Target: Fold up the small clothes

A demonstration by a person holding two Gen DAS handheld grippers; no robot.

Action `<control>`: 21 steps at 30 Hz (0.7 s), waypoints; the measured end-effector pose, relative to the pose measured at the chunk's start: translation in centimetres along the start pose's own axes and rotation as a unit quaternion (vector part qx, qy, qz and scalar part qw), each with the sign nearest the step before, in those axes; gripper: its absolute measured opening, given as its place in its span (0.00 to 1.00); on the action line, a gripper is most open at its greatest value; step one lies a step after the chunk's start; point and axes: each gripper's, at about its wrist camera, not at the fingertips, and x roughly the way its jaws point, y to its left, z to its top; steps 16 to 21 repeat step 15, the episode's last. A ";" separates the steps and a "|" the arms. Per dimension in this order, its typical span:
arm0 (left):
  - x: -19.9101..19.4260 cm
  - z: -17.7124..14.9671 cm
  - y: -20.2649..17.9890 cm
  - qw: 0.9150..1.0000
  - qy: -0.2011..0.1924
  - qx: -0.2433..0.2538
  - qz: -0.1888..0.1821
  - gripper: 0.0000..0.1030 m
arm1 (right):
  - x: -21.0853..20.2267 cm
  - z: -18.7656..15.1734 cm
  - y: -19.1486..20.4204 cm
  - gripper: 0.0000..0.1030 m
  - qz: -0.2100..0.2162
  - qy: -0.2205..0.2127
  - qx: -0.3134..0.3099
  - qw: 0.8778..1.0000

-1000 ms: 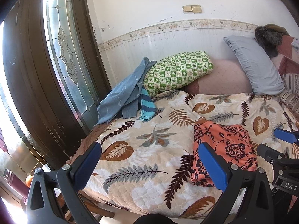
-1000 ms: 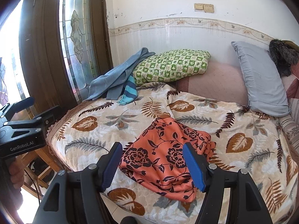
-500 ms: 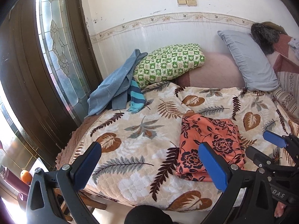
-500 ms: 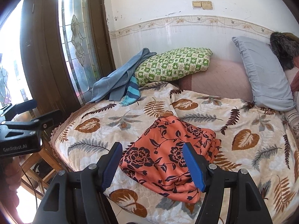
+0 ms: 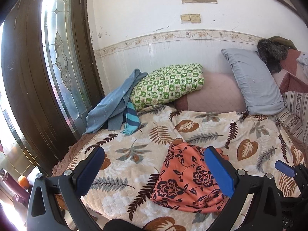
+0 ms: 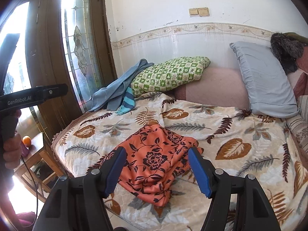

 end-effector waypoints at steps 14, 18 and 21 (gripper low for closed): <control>0.1 -0.6 -5.0 0.996 -0.034 0.041 -0.069 1.00 | -0.9 -2.4 -3.2 0.68 -0.022 0.005 0.037 0.999; 0.5 -1.0 -5.0 0.996 -0.032 0.050 -0.070 1.00 | -0.4 -2.6 -3.2 0.68 -0.025 0.007 0.042 0.999; 0.5 -1.0 -5.0 0.996 -0.032 0.050 -0.070 1.00 | -0.4 -2.6 -3.2 0.68 -0.025 0.007 0.042 0.999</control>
